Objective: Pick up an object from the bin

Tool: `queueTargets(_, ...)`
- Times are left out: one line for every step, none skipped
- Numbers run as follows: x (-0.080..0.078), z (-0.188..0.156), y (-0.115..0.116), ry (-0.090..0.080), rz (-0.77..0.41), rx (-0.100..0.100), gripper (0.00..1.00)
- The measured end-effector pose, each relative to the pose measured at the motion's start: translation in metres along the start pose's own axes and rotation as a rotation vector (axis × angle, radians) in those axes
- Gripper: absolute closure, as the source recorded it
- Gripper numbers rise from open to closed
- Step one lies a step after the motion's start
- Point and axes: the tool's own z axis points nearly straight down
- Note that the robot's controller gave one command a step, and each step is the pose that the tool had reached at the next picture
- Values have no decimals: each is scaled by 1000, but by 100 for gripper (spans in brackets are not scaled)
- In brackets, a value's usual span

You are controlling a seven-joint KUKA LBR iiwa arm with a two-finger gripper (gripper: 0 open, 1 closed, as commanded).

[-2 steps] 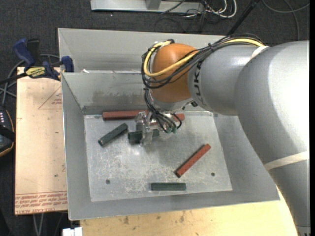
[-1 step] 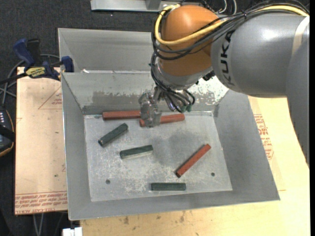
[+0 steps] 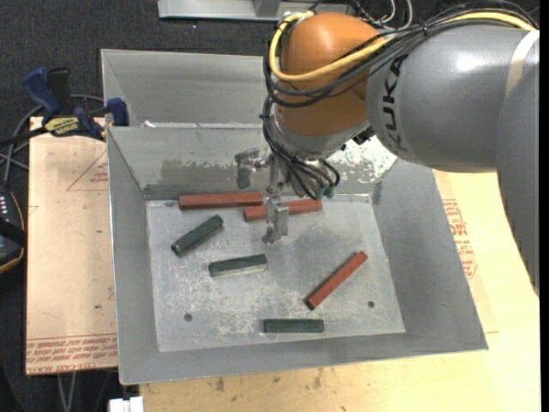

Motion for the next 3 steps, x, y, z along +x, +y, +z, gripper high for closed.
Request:
queueTargets(42, 138, -15, 12, -113, -1, 0)
queueTargets(39, 133, -15, 3, -112, -1, 100)
queueTargets(63, -29, -65, -7, -231, 4, 100)
